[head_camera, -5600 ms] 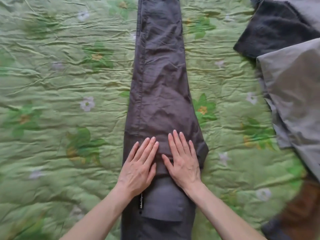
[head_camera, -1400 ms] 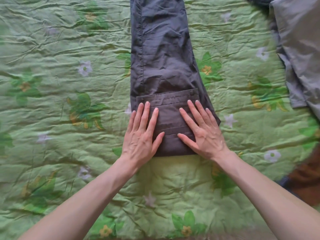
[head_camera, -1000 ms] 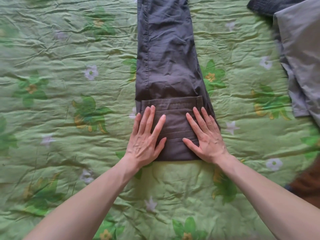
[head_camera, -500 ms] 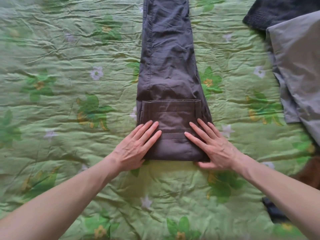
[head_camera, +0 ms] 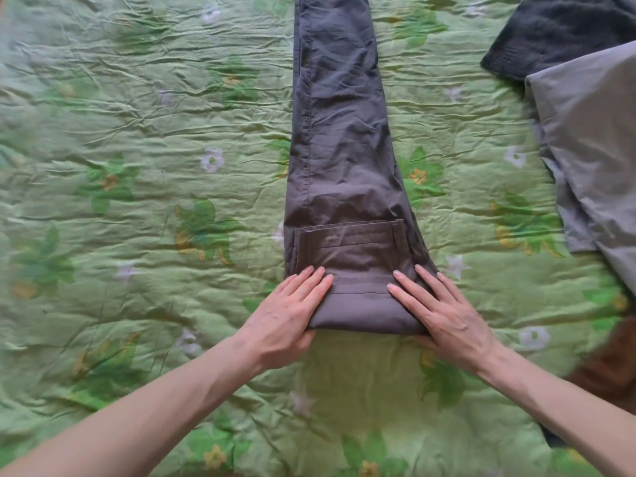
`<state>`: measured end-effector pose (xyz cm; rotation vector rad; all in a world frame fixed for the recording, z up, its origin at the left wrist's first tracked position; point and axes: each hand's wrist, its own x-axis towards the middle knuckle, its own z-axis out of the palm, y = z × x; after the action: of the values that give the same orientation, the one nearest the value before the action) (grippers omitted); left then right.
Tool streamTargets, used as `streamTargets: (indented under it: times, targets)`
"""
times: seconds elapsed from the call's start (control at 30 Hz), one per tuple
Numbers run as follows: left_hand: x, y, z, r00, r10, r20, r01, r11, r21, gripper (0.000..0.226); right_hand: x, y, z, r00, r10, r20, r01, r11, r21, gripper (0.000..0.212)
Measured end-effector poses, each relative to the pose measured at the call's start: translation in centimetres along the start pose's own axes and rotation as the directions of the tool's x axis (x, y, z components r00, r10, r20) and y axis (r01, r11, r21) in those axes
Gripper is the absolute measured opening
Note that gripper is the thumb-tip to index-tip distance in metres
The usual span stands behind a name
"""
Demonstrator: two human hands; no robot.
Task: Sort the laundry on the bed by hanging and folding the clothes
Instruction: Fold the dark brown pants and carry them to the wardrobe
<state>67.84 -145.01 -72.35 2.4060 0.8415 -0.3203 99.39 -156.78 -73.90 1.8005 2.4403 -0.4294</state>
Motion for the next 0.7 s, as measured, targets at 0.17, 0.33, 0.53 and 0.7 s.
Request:
streamTargets:
  times: [0.17,0.33,0.53,0.7]
  targets:
    - [-1.9,0.9,-1.5,0.999,0.033,-0.011,-0.034,0.996,-0.086,0.083,-1.9,-0.8,-1.3,0.99,0.001,-0.143,0.047,0.942,0.332,0.074]
    - [-5.0,3.0,-3.3,0.997,-0.003,-0.072,-0.011,0.982,-0.187,0.058,-4.7,-2.4,-3.1,0.964,0.241,-0.107,-0.103,0.717,0.689,0.05]
    - [-6.6,3.7,-4.9,0.933,-0.346,-0.099,0.213,0.753,-0.623,0.034,-5.6,-3.5,-3.9,0.836,0.546,-0.051,-0.169,0.344,0.924,0.033]
    - [-4.0,2.7,-5.5,0.827,-0.561,-0.029,0.141,0.257,-0.956,0.028,-1.9,-4.3,-3.9,0.671,0.741,-0.014,-0.212,0.21,0.954,0.013]
